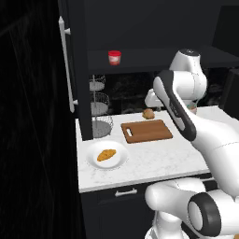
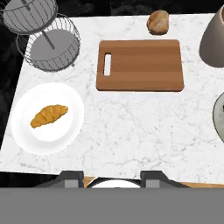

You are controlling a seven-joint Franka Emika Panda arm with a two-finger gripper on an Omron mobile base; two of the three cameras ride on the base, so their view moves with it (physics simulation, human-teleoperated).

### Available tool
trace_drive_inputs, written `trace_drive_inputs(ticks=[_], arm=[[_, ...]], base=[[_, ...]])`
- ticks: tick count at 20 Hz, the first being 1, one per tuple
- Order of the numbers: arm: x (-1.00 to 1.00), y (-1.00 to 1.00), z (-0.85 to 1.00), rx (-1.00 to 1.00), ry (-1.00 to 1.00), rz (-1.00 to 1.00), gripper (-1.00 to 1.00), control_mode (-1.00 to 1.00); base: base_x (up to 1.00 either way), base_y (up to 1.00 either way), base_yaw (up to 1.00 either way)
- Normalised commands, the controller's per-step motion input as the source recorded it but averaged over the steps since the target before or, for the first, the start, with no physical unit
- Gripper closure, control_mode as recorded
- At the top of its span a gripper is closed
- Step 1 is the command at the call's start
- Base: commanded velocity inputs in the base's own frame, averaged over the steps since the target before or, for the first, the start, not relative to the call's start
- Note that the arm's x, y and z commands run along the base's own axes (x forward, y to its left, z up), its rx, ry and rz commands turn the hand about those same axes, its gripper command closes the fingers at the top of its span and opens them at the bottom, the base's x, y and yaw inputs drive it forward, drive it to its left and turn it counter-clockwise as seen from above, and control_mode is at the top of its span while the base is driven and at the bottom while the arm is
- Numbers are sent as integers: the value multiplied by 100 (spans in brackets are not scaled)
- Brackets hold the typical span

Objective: From the different types of pastries on the counter, select a croissant and place it on the cutting board. Then retrieve a jar of jam from the cabinet and place it alongside the croissant on the cutting board.

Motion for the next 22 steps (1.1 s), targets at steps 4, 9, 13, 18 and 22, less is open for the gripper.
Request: trace_drive_inputs(ticks=[4, 9, 13, 18, 22], arm=[[-1, 0, -2, 0, 1, 0, -100, -100], [0, 48, -39, 6, 17, 0, -100, -100], [0, 40, -38, 6, 17, 0, -100, -100], [0, 3, -9, 1, 8, 0, -100, -100], [0, 0, 0, 0, 0, 0, -100, -100]], base=[[0, 0, 0], [0, 0, 0], [0, 0, 0], [0, 0, 0], [0, 0, 0]])
